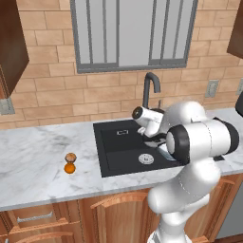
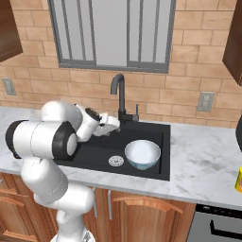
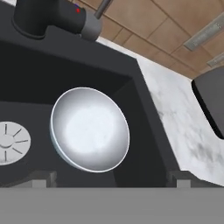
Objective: Remove the tangerine and tangerine from the sink. Then move the bowl and cup from the counter to the sink for washing.
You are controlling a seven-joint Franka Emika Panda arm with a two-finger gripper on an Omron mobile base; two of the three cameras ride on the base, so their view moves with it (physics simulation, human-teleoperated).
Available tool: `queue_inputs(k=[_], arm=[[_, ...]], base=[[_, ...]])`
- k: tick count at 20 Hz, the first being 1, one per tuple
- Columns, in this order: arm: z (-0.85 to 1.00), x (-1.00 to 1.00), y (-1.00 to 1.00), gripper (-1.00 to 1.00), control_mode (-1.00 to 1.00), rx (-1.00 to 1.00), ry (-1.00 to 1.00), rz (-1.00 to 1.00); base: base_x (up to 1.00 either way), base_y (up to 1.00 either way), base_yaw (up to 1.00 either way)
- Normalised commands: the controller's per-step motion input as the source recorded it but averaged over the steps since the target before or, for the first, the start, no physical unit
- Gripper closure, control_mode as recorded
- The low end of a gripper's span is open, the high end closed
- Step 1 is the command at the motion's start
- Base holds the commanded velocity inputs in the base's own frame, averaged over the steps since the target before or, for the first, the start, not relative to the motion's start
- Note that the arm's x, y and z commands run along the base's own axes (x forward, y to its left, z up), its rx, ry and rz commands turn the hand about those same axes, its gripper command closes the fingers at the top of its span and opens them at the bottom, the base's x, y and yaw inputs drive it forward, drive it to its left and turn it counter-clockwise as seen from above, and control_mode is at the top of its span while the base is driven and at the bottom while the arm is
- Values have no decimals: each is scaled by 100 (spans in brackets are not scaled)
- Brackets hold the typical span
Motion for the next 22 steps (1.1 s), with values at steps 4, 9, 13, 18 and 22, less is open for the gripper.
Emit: queue_inputs(k=[4,9,13,18,22], arm=[[29,-30,0,-100,-100,0,7,0],[26,-29,0,-100,-100,0,1,2],[23,-36,-3,-100,-100,0,0,4],[21,-38,-11,-100,-100,0,0,4],[22,-35,-17,-100,-100,5,1,1]], base=[[0,0,0],[0,0,0],[0,0,0],[0,0,0],[0,0,0]])
